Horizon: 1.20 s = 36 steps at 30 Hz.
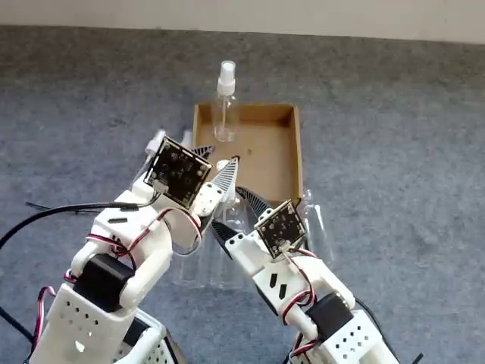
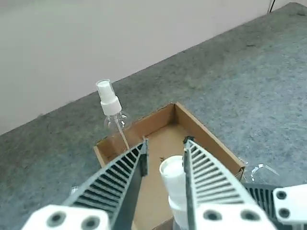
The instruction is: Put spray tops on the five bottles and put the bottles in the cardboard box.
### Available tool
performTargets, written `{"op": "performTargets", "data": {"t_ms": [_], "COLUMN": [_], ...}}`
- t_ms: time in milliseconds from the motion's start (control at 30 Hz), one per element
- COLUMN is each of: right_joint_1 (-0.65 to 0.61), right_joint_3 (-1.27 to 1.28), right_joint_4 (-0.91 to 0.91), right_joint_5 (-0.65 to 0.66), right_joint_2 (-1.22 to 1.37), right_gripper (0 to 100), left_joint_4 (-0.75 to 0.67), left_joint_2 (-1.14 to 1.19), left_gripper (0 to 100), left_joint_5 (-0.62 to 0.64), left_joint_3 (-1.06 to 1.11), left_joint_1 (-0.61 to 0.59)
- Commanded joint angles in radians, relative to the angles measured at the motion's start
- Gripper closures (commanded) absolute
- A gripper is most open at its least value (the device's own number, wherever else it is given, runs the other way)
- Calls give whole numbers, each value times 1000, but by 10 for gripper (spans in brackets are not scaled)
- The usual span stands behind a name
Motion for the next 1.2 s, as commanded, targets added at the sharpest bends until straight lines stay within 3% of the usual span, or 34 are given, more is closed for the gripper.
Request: {"op": "performTargets", "data": {"t_ms": [0,200,433,667,933,1167], "right_joint_1": [1,1,-7,54,87,104], "right_joint_3": [-16,-16,-16,-22,-278,-455], "right_joint_4": [-1,-1,2,-1,5,-13], "right_joint_5": [6,6,8,8,8,9], "right_joint_2": [-13,-13,-13,-15,8,305], "right_gripper": [995,995,995,995,995,995], "left_joint_4": [9,40,109,152,117,94], "left_joint_2": [4,2,4,-85,-143,-150], "left_gripper": [884,884,884,884,884,884], "left_joint_5": [-9,-9,-9,-9,-8,-8], "left_joint_3": [-12,-111,-163,-107,47,199], "left_joint_1": [7,-81,-93,-197,-338,-348]}}
